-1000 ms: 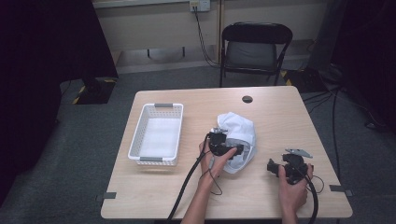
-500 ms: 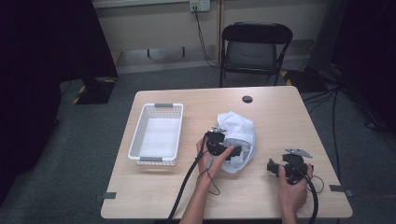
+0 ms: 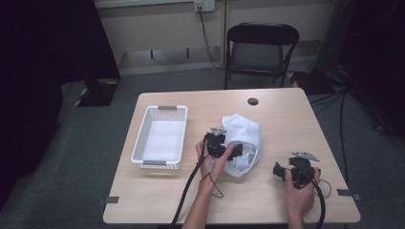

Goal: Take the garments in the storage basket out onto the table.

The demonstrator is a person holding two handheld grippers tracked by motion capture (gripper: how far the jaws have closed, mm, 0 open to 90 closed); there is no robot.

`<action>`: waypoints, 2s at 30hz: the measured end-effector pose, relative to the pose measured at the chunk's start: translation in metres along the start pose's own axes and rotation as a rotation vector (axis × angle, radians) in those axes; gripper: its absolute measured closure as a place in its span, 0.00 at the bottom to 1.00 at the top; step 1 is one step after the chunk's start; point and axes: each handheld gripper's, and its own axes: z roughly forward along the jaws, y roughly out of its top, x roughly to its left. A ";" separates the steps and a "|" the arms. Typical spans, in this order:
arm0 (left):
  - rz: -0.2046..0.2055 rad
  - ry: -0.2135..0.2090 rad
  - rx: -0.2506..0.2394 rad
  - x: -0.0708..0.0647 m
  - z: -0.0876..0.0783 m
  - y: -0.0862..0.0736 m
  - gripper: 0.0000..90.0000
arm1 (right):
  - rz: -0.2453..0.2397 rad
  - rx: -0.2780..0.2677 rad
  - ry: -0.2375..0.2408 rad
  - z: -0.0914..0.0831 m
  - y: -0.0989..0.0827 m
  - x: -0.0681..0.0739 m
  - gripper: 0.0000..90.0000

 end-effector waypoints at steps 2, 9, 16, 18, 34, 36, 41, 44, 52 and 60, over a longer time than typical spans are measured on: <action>-0.021 -0.004 -0.014 0.001 -0.004 0.002 0.09 | 0.000 0.000 0.000 0.000 0.000 0.000 0.00; -0.009 -0.036 -0.015 0.002 -0.011 0.003 0.05 | 0.000 0.000 0.000 0.000 0.000 0.000 0.00; -0.037 -0.057 -0.011 0.004 -0.021 0.007 0.07 | 0.000 0.000 0.000 0.000 0.000 0.000 0.00; -0.045 -0.058 -0.006 0.004 -0.028 0.009 0.08 | 0.000 0.000 0.000 0.000 0.000 0.000 0.00; -0.059 -0.109 -0.031 0.010 -0.057 0.016 0.07 | 0.000 0.000 0.000 0.000 0.000 0.000 0.00; -0.044 -0.102 -0.060 0.012 -0.063 0.017 0.08 | 0.000 0.000 0.000 0.000 0.000 0.000 0.00; -0.018 -0.093 -0.084 0.014 -0.070 0.017 0.02 | 0.000 0.000 0.000 0.000 0.000 0.000 0.00; -0.002 -0.093 -0.102 0.014 -0.076 0.018 0.01 | 0.000 0.000 0.000 0.000 0.000 0.000 0.00; 0.065 -0.026 -0.116 0.013 -0.086 0.017 0.00 | 0.000 0.000 0.000 0.000 0.000 0.000 0.00; 0.089 0.041 -0.141 0.016 -0.106 0.014 0.00 | 0.000 0.000 0.000 0.000 0.000 0.000 0.00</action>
